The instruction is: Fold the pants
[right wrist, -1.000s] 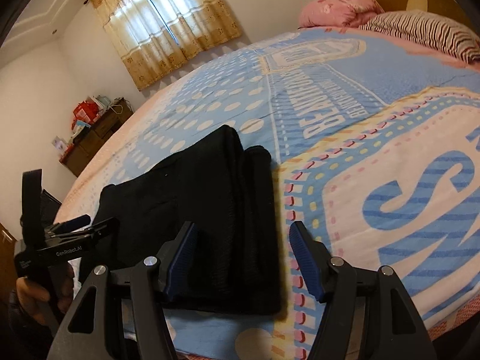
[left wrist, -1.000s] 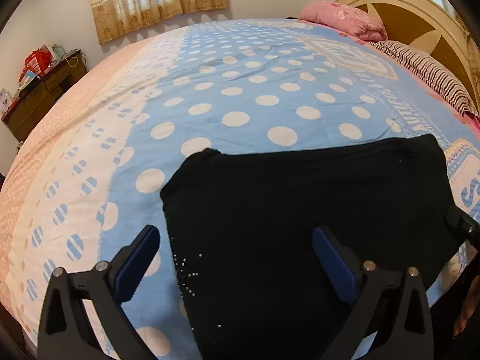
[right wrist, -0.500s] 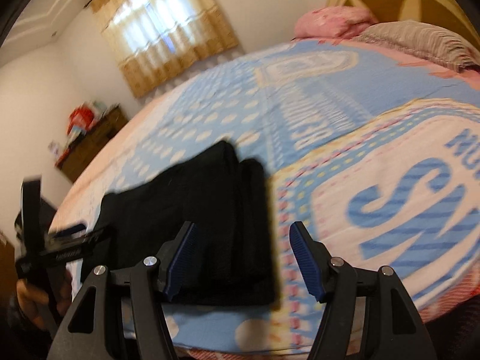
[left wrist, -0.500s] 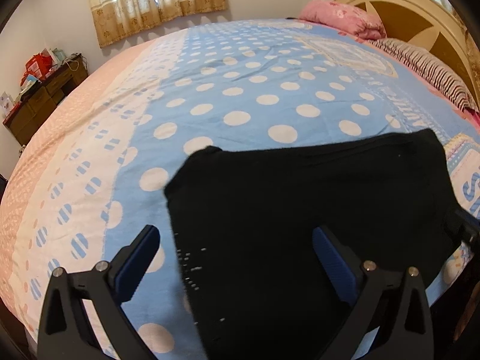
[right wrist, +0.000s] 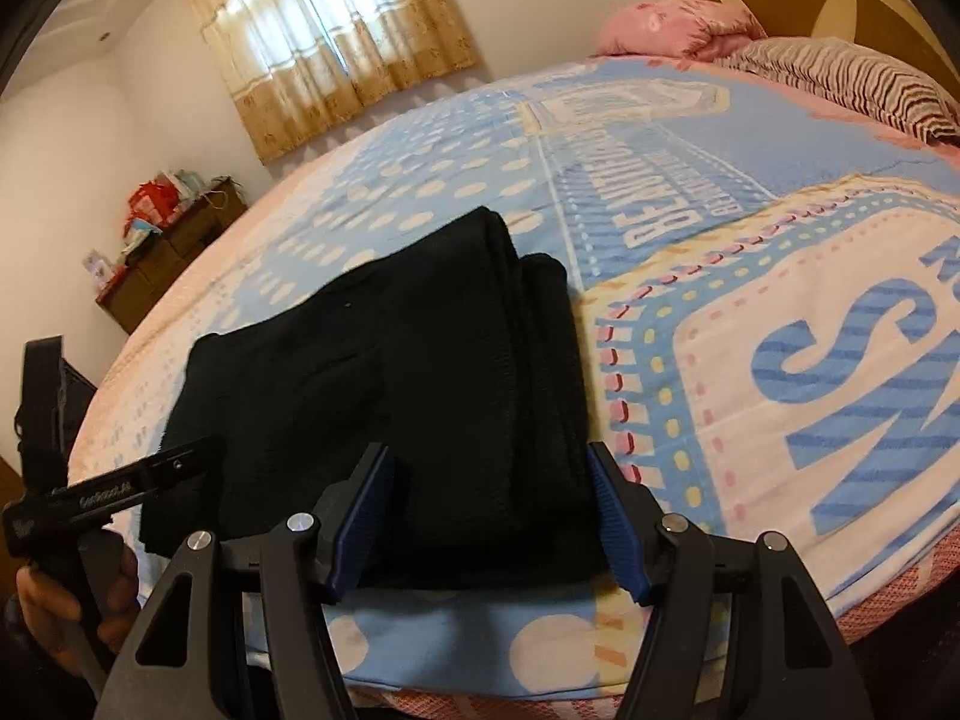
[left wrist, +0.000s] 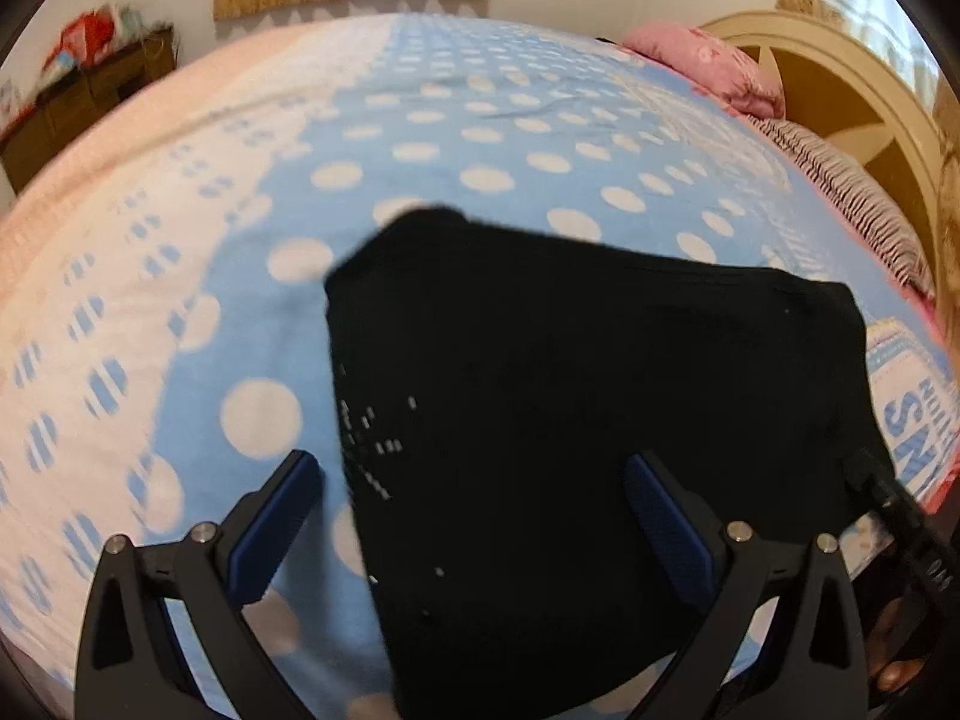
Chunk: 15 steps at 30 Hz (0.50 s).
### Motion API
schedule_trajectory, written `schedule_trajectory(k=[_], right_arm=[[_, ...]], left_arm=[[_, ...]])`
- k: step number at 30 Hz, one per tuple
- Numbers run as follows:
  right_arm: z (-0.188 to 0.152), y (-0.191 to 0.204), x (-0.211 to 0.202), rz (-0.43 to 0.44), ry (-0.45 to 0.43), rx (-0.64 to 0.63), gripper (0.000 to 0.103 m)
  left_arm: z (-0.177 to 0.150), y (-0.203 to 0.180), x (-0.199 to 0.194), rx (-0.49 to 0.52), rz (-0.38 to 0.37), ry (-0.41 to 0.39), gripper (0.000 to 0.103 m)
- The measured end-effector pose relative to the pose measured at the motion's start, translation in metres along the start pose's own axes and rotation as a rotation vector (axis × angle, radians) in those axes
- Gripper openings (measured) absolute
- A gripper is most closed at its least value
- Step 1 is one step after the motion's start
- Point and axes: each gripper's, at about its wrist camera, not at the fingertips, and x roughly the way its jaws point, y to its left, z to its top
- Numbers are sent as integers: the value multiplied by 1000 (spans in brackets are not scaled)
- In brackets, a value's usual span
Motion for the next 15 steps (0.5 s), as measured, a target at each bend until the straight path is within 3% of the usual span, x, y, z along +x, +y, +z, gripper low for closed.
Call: schedule_trajectory(k=[8,11,15], right_arm=[[2,15,-5,-126,-11,-38,66],[6,14,-14,-228,-62,-44,66],[9,-7,-10,-174,-10,74,66]], left_arm=[[-3,-3,1,7,7,-17,103],[-3,-3,1,7,5,-15,103],[-3,-3,2,8,9,-16,103]])
